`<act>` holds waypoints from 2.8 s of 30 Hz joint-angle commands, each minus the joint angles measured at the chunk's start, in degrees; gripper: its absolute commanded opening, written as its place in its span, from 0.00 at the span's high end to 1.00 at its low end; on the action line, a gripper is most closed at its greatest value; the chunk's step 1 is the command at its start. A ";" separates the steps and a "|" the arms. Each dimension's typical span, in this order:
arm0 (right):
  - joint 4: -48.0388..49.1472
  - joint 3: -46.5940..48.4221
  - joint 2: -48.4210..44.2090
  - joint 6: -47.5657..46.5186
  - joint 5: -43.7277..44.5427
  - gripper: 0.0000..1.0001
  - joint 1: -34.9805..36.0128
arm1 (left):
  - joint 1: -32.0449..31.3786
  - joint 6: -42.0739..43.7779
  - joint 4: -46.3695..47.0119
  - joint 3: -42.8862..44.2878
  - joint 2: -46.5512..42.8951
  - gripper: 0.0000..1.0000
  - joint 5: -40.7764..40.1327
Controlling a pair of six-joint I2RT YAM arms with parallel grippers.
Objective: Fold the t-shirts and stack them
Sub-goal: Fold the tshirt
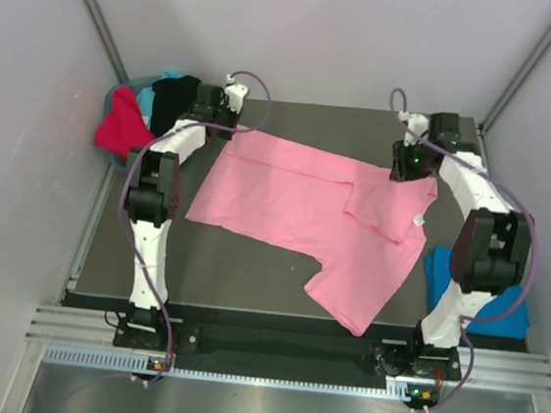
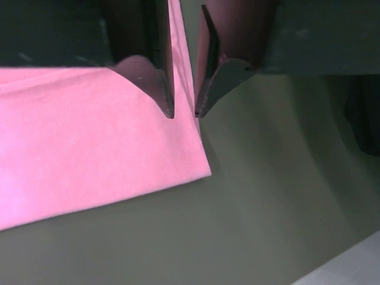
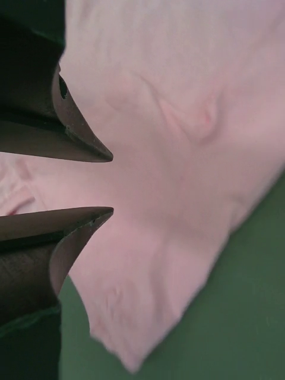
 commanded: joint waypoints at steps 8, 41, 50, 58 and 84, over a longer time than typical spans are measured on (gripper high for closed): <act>4.14 14.51 13.27 -0.70 6.88 0.62 -12.46 | -0.16 -2.75 -3.18 5.51 -0.71 0.43 -2.54; 3.35 22.59 27.15 -1.76 4.33 1.00 -16.95 | -2.09 -2.23 -3.80 4.10 5.35 0.47 -4.38; 4.41 29.44 32.34 -2.02 6.00 1.00 -16.69 | -2.00 -0.65 -3.89 8.04 10.01 0.49 -6.05; 5.73 34.90 35.68 -1.94 6.79 1.00 -16.42 | -1.83 -0.03 -7.40 22.45 19.06 0.50 -6.85; 1.00 25.25 6.17 -10.80 -0.48 0.53 -16.69 | -4.11 -1.26 -1.16 14.15 -7.80 0.43 -10.56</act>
